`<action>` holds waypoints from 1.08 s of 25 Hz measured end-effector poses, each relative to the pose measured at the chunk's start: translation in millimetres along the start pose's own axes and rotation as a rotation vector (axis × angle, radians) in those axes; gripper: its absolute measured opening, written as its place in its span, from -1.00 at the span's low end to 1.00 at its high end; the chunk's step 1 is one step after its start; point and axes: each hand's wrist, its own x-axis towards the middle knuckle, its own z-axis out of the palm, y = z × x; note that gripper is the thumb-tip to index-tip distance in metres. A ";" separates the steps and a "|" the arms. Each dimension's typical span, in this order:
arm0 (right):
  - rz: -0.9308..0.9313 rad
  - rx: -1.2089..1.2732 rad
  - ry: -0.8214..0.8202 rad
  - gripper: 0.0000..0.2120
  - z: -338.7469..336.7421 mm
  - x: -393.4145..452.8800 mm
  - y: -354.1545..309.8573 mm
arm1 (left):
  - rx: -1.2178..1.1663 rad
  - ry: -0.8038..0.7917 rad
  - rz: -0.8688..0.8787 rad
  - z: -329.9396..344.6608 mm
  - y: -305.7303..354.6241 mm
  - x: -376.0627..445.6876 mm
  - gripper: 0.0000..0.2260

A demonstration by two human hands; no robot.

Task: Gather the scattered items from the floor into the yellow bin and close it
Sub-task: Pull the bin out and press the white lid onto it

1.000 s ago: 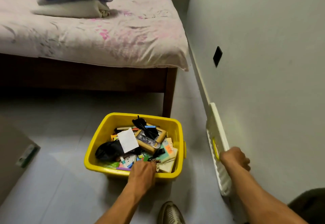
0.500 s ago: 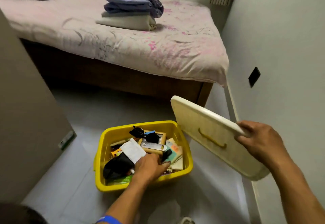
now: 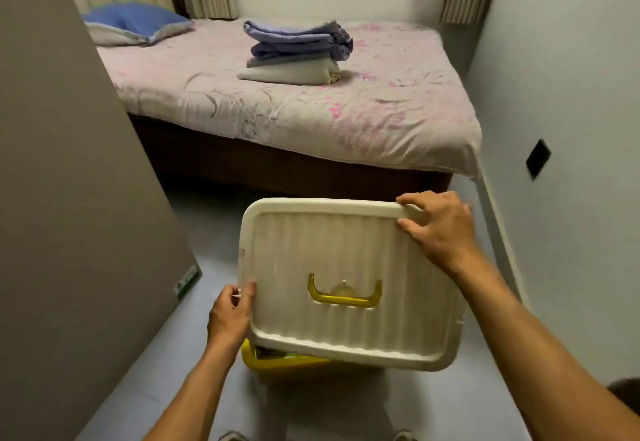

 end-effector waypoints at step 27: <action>0.110 -0.212 -0.637 -0.40 261.4 -77.8 8.5 | 0.409 0.072 -0.260 45.2 -79.9 30.6 -0.64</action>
